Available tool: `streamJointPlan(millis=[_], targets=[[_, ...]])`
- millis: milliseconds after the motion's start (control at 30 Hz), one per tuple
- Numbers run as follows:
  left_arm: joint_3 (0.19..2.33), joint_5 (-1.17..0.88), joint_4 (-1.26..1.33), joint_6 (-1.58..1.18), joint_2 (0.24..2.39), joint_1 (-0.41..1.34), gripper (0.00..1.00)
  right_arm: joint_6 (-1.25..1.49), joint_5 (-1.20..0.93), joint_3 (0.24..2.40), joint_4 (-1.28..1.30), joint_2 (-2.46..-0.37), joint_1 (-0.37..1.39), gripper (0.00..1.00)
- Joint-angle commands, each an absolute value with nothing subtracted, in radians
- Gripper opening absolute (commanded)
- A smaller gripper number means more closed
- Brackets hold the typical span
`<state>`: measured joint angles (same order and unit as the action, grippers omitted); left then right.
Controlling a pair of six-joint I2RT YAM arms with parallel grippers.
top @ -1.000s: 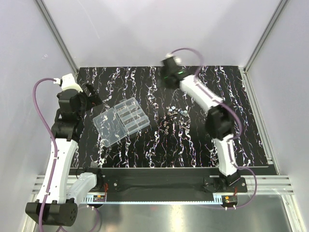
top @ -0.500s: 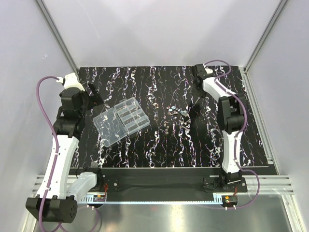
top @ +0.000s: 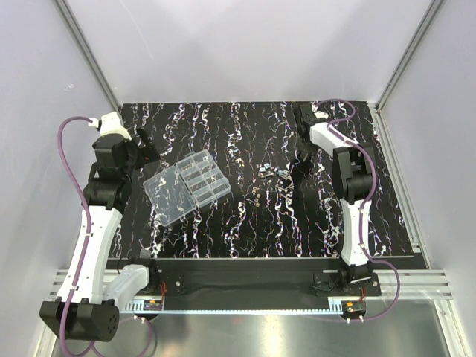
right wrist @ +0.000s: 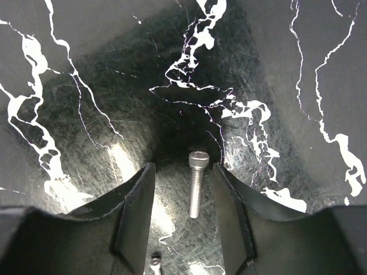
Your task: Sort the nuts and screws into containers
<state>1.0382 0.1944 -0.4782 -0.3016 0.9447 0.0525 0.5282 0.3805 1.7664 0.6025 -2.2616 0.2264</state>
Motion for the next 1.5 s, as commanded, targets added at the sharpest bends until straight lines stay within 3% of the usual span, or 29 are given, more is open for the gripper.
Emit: streamJointPlan(millis=[0,67,133,167,233,400,633,767,1067,1467], targets=[[1.058,0.181,-0.449,-0.284,0.942,0.055,0.99,0.561,0.431,1.735,0.615,-2.22,0.222,0.51],[1.058,0.181,-0.449,-0.285,0.942,0.054,0.99,0.561,0.425,1.729,0.603,-2.218,0.222,0.42],[1.06,0.179,-0.448,-0.285,0.942,0.055,0.99,0.56,0.425,1.732,0.604,-2.227,0.222,0.27],[1.058,0.179,-0.449,-0.284,0.942,0.054,0.99,0.557,0.428,1.733,0.606,-2.229,0.224,0.1],[1.06,0.183,-0.449,-0.284,0.939,0.055,0.99,0.557,0.43,1.732,0.615,-2.23,0.222,0.0],[1.06,0.183,-0.451,-0.284,0.939,0.055,0.99,0.511,0.295,1.695,0.583,-2.154,0.253,0.0],[1.06,0.164,-0.449,-0.284,0.937,0.054,0.99,0.425,0.177,1.841,0.496,-2.048,0.502,0.0],[1.058,0.164,-0.446,-0.285,0.928,0.055,0.99,0.422,0.045,1.988,0.456,-2.121,0.607,0.0],[1.06,0.156,-0.446,-0.285,0.911,0.055,0.99,0.512,0.041,2.203,0.532,-2.332,0.71,0.0],[1.066,0.17,-0.454,-0.279,0.904,0.074,0.99,0.537,0.045,2.249,0.577,-2.418,0.773,0.0]])
